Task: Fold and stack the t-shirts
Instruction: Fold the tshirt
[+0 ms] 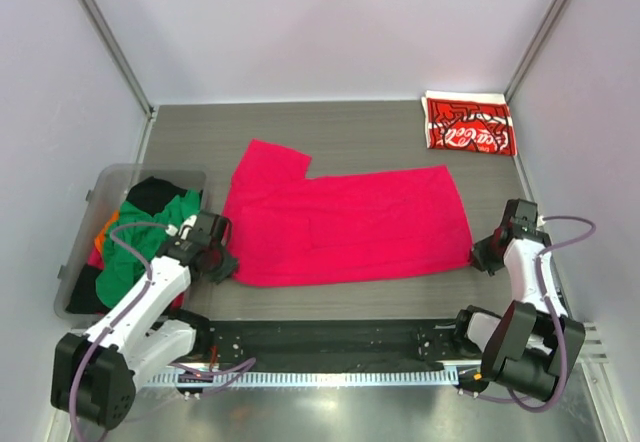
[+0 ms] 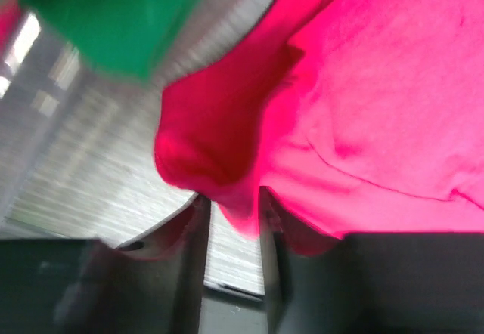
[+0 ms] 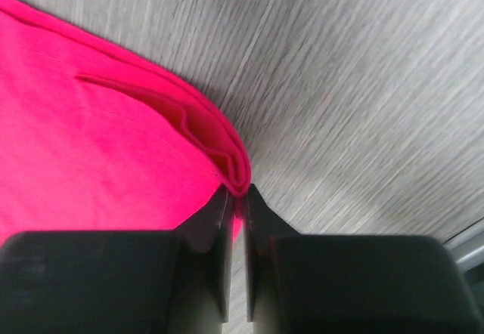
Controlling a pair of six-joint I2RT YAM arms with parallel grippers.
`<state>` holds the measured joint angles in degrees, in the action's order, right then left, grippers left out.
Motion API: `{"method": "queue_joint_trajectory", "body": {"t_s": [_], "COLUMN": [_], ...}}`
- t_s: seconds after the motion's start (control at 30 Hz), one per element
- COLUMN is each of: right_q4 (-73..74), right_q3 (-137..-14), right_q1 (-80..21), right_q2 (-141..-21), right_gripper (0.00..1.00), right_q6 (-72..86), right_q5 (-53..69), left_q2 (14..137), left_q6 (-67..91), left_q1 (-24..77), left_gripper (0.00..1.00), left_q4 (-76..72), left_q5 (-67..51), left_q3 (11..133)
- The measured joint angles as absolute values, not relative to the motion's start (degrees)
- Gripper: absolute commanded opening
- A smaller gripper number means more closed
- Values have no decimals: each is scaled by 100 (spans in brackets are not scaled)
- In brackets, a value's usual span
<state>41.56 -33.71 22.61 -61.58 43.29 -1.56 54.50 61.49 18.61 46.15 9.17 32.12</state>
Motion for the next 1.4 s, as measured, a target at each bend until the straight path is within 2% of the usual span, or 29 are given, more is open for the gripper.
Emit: {"method": "queue_joint_trajectory", "body": {"t_s": [0.03, 0.07, 0.13, 0.23, 0.27, 0.37, 0.47, 0.63, 0.8, 1.0, 1.07, 1.27, 1.37, 1.4], "right_q4": [4191, 4193, 4195, 4224, 4244, 4353, 4370, 4156, 3959, 3747, 3618, 3242, 3124, 3096], "right_q3": [-3369, -3358, -3328, -3319, -3332, -3551, -4064, -5085, -5343, -5293, -5258, -5140, -5050, -5015], "right_q1": [2270, 2274, 2279, 2279, 2279, 2259, 2029, 668, -357, -489, -489, -515, -517, -519], "right_q2": [-6051, -5961, -5837, -5795, -5793, -5793, -5822, -6110, -6523, -6718, -6737, -6790, -6790, -6792], "right_gripper": [64, 79, 99, 100, 100, 100, 100, 100, 100, 100, 100, 100, 100, 100], "right_q6": [4403, 4493, 4571, 4613, 4611, 4584, 4523, 4368, 4176, 3874, 3771, 3553, 3481, 3452], "right_q5": [-154, -143, -43, 75, 80, 172, 235, -60, -191, 10, 167, 554, 635, 655], "left_q2": [5369, 5299, 5181, 5098, 5107, 5323, 5913, 7535, 9841, 12363, 13087, 14409, 14595, 14595], "left_q6": [6195, 6254, 6309, 6281, 6233, 5852, 5328, 4434, 3697, 3173, 3068, 2956, 3006, 3033], "left_q1": [1907, 1968, 2119, 2287, 2309, 2324, 2307, 2005, 1470, 956, 843, 714, 716, 716], "left_gripper": [41, 49, 57, 67, 74, 88, 90, 86, 82, 78, 73, 68, 59, 51], "left_q4": [4646, 4672, 4724, 4939, 5033, 5264, 5129, 4648, 4200, 4003, 4007, 3979, 3918, 3857], "left_q5": [888, 847, 762, 760, 794, 1100, 1586, 1876, 1723, 1350, 1164, 703, 548, 458], "left_q3": [3181, 3157, 3157, 3356, 3531, 4423, 5553, 7251, 9035, 11194, 11865, 13109, 13157, 13157]}}
